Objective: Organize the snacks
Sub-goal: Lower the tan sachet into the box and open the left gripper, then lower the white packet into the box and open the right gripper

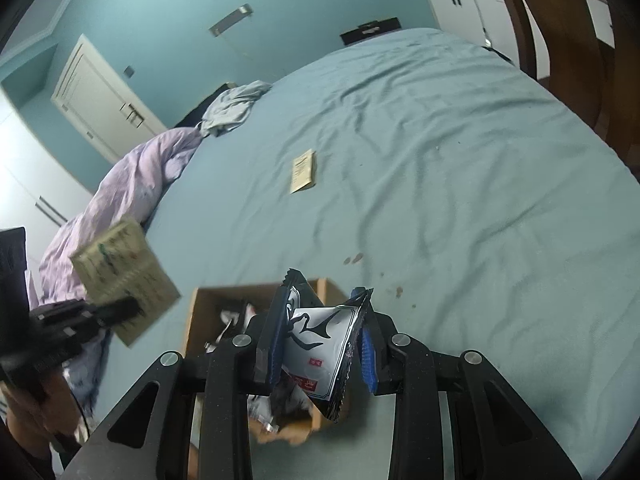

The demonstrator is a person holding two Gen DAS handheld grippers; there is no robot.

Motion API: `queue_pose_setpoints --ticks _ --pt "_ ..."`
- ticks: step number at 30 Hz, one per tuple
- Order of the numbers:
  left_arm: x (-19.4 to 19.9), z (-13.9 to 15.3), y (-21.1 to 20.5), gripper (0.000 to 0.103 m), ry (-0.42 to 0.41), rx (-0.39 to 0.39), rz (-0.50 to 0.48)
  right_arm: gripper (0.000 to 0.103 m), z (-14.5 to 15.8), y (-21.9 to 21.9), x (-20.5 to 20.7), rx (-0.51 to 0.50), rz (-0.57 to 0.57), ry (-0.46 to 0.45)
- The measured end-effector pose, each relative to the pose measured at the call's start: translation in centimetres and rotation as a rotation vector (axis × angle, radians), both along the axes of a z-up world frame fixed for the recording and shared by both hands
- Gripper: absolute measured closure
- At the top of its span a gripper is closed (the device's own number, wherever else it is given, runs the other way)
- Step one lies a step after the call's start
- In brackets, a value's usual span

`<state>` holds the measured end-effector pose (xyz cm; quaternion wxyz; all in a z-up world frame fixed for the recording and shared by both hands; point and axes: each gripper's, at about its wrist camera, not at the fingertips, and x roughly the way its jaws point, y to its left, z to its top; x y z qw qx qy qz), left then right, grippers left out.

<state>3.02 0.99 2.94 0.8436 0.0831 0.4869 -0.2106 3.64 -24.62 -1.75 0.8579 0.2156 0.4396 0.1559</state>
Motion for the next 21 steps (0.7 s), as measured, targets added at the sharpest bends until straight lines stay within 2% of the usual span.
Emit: queue_pose_setpoints --ticks 3,5,8,11,13,14,15,18,21 --pt "-2.0 -1.7 -0.8 0.100 -0.059 -0.010 -0.004 0.074 0.3 0.4 -1.2 -0.050 0.008 -0.012" --pt "-2.0 -2.4 -1.2 0.100 -0.069 0.031 -0.010 0.074 0.4 0.5 -1.9 -0.068 0.013 -0.014" --pt "-2.3 -2.8 -1.5 0.097 -0.086 0.037 -0.035 0.074 0.6 0.9 -2.4 -0.080 0.012 -0.006" --pt "-2.7 -3.7 -2.6 0.094 -0.091 0.091 -0.085 0.074 0.8 1.3 -2.3 -0.090 0.010 -0.002" --pt "-2.7 -4.3 -3.1 0.069 -0.061 0.096 -0.109 0.074 0.7 1.3 -2.0 -0.099 0.009 0.009" --pt "-2.8 -4.4 -3.2 0.045 -0.059 0.102 -0.107 0.074 0.8 1.4 -1.9 -0.101 0.009 0.012" --pt "-2.9 -4.1 -3.1 0.032 -0.074 0.098 -0.097 0.074 0.7 1.4 -1.8 -0.105 0.007 0.015" --pt "-2.7 -2.5 -1.8 0.026 -0.124 0.033 -0.042 0.074 0.7 1.6 -1.7 -0.107 0.000 0.021" --pt "-2.1 -1.7 0.2 0.026 -0.140 -0.013 0.057 0.074 0.8 1.8 -1.6 -0.108 -0.001 0.022"
